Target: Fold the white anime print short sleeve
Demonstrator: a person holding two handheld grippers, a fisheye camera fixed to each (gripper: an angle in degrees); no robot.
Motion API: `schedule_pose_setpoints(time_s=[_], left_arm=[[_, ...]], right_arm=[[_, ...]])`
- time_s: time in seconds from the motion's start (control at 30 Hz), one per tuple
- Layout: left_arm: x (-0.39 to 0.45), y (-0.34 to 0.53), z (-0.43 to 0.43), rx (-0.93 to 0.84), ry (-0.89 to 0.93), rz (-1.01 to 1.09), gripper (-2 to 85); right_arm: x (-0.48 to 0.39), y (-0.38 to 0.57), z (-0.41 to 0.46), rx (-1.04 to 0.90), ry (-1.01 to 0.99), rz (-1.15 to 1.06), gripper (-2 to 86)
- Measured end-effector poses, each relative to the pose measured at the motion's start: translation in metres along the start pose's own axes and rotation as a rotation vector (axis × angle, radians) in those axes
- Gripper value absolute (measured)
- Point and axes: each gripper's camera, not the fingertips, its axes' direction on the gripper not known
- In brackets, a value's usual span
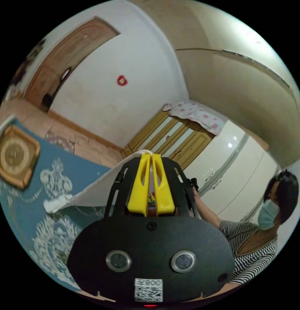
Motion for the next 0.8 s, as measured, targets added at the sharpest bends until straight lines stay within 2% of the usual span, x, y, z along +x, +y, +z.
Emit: schedule_pose_setpoints(time_s=[0.17,0.37,0.5,0.67,0.8], left_arm=[[0.083,-0.025,-0.012,0.010,0.023,0.176,0.7],[0.089,0.052,-0.011,-0.125,-0.012,0.128,0.7],[0.044,0.150,-0.005,-0.227,-0.030,-0.063,0.7],[-0.047,0.277,0.016,-0.378,-0.143,-0.420,0.8],[-0.110,0.352,0.033,-0.415,-0.163,-0.683,0.9]], right_arm=[[-0.085,-0.018,-0.040,0.041,0.014,-0.221,0.4],[-0.080,0.049,-0.051,-0.029,0.004,-0.193,0.4],[-0.042,0.110,-0.044,-0.087,0.015,-0.053,0.4],[0.055,0.205,-0.015,-0.235,0.035,0.337,0.4],[0.110,0.251,0.003,-0.316,0.092,0.581,0.4]])
